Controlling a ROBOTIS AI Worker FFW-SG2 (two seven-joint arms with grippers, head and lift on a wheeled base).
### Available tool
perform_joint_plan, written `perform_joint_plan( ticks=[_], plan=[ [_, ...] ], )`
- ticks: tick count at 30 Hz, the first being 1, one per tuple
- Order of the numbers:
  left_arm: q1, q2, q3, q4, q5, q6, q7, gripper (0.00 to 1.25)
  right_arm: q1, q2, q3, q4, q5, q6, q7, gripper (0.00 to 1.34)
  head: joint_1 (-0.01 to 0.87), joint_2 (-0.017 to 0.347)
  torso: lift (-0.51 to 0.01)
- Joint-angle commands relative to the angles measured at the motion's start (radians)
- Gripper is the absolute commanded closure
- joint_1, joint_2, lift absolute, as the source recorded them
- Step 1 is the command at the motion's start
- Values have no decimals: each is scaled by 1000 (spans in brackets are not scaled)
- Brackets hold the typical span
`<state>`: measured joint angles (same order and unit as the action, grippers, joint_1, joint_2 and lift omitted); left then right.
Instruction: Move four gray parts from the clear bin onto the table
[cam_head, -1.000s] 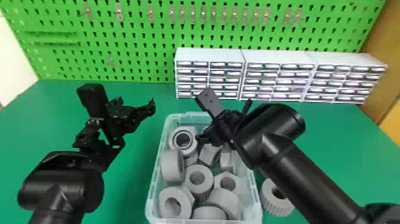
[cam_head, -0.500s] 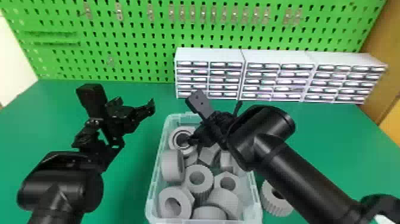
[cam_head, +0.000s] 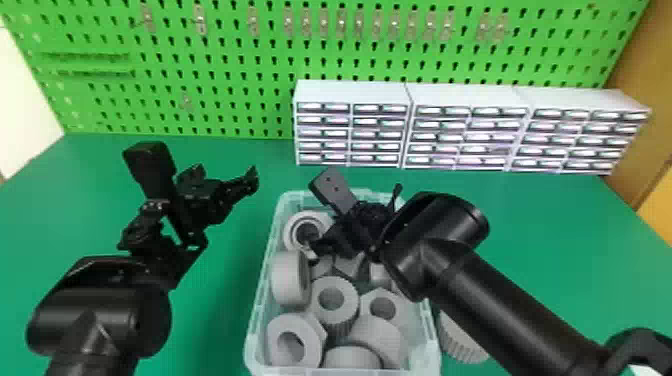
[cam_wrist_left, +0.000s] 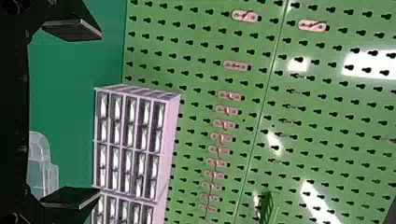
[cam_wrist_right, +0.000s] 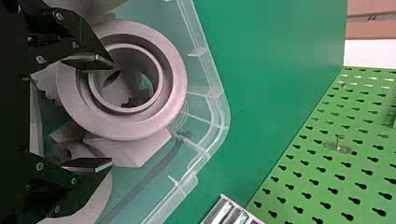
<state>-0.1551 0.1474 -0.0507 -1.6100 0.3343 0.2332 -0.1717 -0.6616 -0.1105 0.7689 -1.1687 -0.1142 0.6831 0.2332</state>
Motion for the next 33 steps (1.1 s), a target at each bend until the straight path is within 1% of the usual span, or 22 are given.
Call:
perform_joint_plan(
  ticks=[1,13,19,30,33],
  plan=[
    [0,0,0,1,0,0,-2,107,-9,3,0,6,21,-14,1,519,678,34,-50],
    [2,0,2,2,0,0,-6,107,-29,8,6,0,30,-20,0,519,678,34,-50],
    [2,1,6,2,0,0,-12,107,-36,6,20,41,41,-65,0,519,678,34,-50],
    [-6,1,5,9,2,0,-20,107,-53,18,17,127,42,-168,0,519,678,34,-50],
    [-7,1,5,10,3,0,-23,107,-56,18,18,142,42,-188,0,519,678,34,-50]
  ],
)
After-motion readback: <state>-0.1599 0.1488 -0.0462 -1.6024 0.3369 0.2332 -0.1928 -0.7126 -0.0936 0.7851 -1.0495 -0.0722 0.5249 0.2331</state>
